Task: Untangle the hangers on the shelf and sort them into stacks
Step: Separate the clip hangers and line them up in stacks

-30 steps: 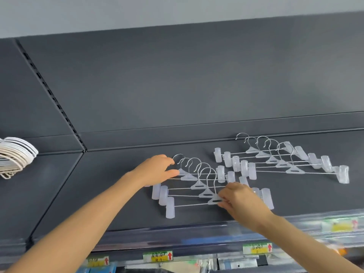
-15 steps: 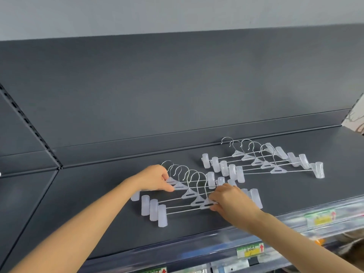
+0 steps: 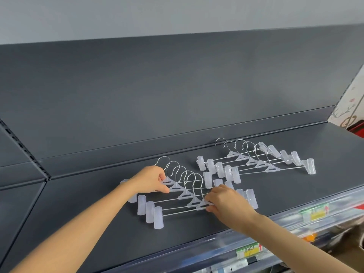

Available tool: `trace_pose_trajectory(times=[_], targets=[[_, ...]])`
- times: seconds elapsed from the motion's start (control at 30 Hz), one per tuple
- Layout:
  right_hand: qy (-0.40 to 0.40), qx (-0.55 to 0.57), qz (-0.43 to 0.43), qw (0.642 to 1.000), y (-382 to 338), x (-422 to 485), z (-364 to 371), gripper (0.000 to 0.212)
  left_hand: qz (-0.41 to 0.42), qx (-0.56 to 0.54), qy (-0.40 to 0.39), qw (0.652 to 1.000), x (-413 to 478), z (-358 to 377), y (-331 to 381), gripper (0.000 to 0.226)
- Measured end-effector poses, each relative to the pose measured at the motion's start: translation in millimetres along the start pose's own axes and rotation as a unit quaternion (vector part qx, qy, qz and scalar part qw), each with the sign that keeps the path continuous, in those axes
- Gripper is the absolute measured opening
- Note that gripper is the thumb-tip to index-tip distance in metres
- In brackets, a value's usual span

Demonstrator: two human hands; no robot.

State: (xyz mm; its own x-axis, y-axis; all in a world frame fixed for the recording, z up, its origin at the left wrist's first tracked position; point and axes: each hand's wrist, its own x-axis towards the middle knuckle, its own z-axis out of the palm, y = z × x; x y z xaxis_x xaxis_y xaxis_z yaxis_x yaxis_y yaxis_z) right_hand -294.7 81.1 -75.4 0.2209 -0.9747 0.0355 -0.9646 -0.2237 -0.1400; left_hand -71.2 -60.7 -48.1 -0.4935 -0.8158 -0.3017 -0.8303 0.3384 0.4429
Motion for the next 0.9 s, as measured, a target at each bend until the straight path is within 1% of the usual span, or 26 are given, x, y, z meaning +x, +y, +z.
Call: trace_pose_trajectory(times=[0.1,0.23,0.37,0.63,0.9], targets=[[0.002,0.005,0.008,1.0,0,-1,0,0.023,0.003,-0.003,-0.013,1.0,2,0,0,0.033],[0.011,0.006,0.016,1.0,-1,-2,-1,0.02,0.009,-0.041,-0.042,0.998,4,2,-2,0.026],[0.015,0.009,0.017,1.0,-1,-3,-1,0.017,0.022,-0.045,-0.04,0.998,3,5,-1,0.027],[0.013,0.016,0.023,1.0,-1,-3,-3,0.018,0.048,-0.035,-0.032,0.998,3,5,0,0.028],[0.007,0.016,0.019,1.0,-14,13,-3,0.016,0.043,-0.034,-0.031,0.998,9,-6,-12,0.032]])
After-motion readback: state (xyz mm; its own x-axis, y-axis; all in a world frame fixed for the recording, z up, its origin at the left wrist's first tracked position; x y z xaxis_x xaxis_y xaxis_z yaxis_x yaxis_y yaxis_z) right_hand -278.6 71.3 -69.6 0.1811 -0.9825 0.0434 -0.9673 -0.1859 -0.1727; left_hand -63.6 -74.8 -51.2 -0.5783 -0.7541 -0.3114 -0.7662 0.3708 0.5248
